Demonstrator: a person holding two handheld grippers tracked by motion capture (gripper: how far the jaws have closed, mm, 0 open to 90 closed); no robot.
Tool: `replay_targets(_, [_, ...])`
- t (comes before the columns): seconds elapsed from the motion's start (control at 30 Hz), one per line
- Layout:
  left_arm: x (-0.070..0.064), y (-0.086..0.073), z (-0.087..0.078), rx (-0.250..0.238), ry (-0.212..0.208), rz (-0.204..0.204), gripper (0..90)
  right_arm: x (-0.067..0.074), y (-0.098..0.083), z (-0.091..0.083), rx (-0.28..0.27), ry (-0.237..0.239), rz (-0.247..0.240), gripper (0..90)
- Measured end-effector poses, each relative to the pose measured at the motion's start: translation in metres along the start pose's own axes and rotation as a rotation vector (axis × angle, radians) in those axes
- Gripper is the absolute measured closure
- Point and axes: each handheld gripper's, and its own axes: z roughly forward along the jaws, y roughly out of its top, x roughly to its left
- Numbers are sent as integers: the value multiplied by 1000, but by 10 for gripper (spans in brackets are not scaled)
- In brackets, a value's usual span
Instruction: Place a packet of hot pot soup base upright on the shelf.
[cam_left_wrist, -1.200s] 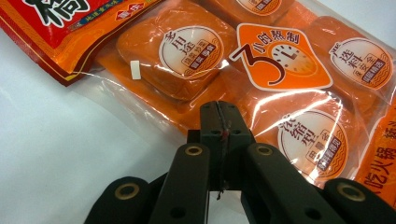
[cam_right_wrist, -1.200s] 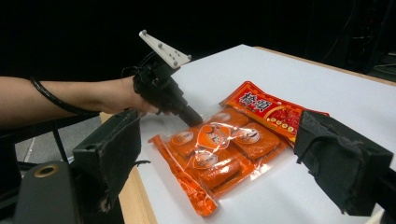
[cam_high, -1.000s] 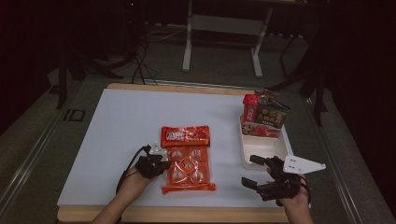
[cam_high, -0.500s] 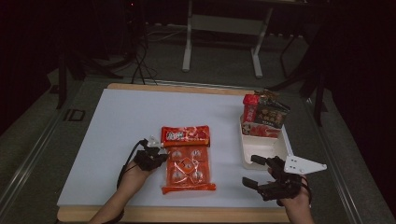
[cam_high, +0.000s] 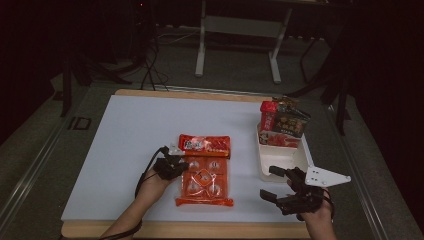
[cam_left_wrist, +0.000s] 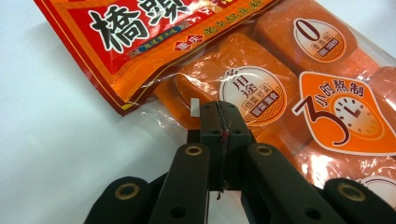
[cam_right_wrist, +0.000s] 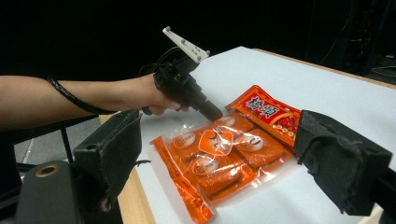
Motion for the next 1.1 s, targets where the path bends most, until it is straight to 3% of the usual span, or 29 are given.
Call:
replay_targets(0.13, [-3, 3, 1, 6, -1, 10, 900, 0, -1, 0, 0, 2, -2, 150])
replay_targets(0.27, [1, 1, -3, -7, -10, -6, 900, -1, -1, -1, 0, 2, -3, 169])
replay_targets(0.33, [6, 0, -7, -34, -10, -29, 830, -1, -1, -2, -10, -2, -11, 165])
replay_targets(0.4, [11, 0, -9, -51, -46, -66, 777, 0, 0, -3, -12, -11, -22, 154])
replay_targets(0.43, [11, 0, -9, -51, -46, -66, 728, 0, 0, -3, -12, -11, -22, 154])
replay_targets(0.47, [15, 0, -11, -68, -53, -77, 728, 0, 0, -3, -10, -20, -31, 147])
replay_targets(0.5, [19, 0, -13, -84, -67, -99, 668, 1, 0, -3, 1, -44, -43, 143])
replay_targets(0.53, [20, 1, -14, -92, -64, -105, 609, 1, 0, -3, 5, -55, -55, 147])
replay_targets(0.7, [31, 3, -17, -132, -68, -127, 505, 5, -1, -2, 27, -68, -71, 143])
replay_targets(0.87, [42, 5, -15, -151, -61, -135, 418, 10, -1, -1, 24, -91, -138, 140])
replay_targets(1.1, [61, 8, -4, -158, -47, -176, 392, 12, 1, -2, 16, -76, -82, 114])
